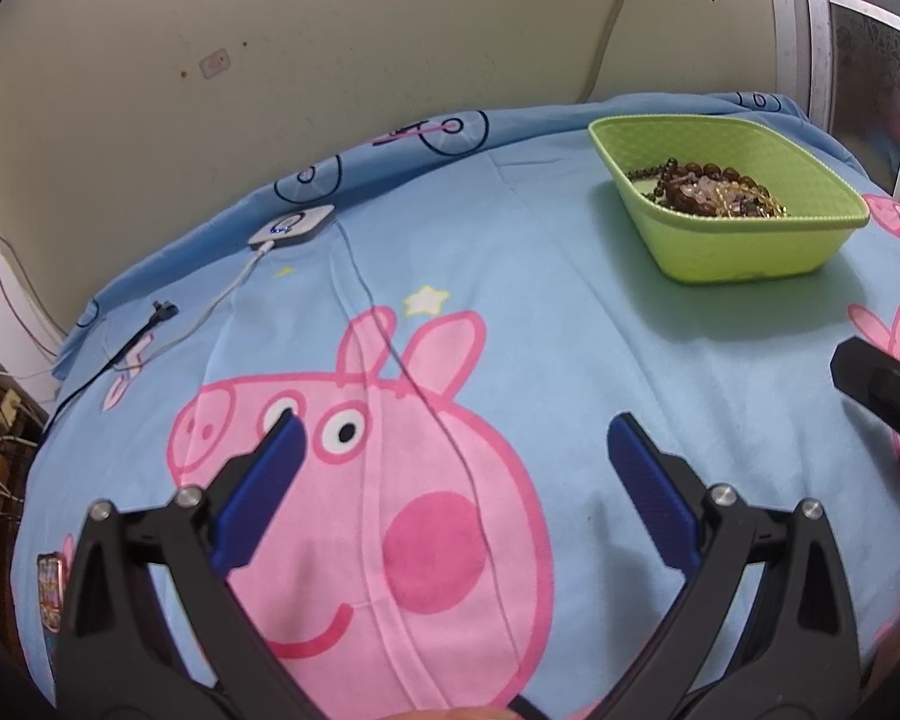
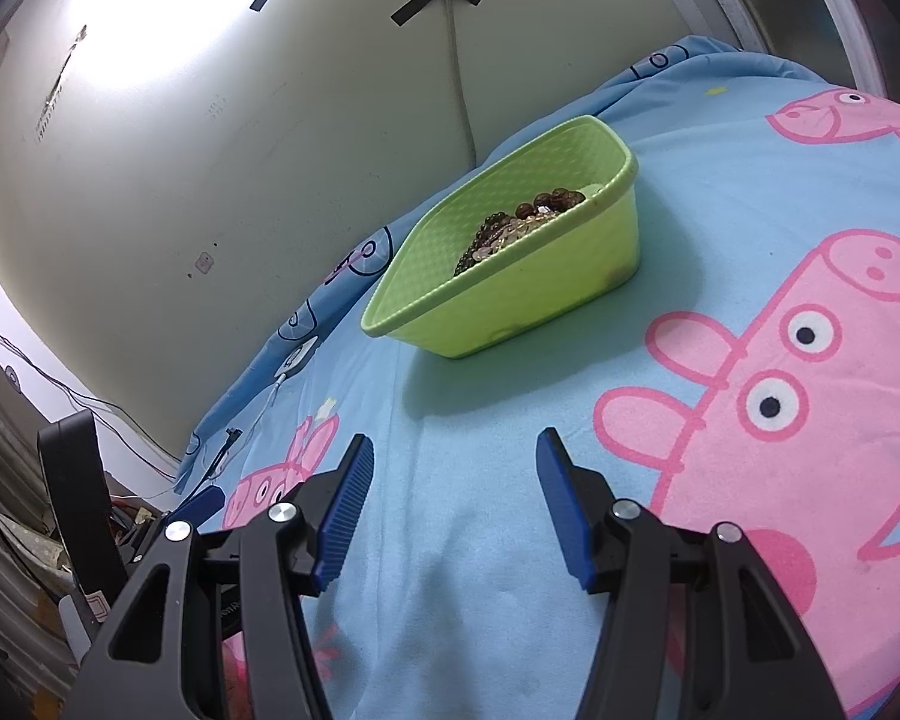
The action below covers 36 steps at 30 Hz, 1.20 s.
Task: Organize jewelry
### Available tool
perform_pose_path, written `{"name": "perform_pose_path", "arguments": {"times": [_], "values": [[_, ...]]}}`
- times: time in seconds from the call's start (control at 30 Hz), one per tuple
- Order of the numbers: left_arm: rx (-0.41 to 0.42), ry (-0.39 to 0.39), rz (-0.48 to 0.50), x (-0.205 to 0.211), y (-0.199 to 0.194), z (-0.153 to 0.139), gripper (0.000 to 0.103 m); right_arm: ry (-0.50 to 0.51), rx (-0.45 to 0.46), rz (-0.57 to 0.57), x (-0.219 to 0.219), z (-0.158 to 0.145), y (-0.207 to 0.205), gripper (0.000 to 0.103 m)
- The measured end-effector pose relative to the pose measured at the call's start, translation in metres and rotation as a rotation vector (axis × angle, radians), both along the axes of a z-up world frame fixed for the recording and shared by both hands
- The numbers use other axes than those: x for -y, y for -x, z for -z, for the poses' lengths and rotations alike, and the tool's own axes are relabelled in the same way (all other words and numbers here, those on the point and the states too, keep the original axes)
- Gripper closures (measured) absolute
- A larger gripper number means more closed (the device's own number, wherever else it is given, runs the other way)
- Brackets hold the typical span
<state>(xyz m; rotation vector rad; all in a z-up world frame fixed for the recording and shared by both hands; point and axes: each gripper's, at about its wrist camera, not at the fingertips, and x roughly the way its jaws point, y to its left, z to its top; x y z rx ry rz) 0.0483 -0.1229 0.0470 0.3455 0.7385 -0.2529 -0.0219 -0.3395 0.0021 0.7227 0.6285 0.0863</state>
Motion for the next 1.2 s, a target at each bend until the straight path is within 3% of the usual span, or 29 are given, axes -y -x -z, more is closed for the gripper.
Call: {"name": "perform_pose_path", "arguments": {"times": [1.2], "values": [[-0.042,-0.004,0.002,0.0015,-0.0016,0.0067,0.006,-0.008,0.002,-0.001,0.0034,0.0005,-0.0004,0.066]]}}
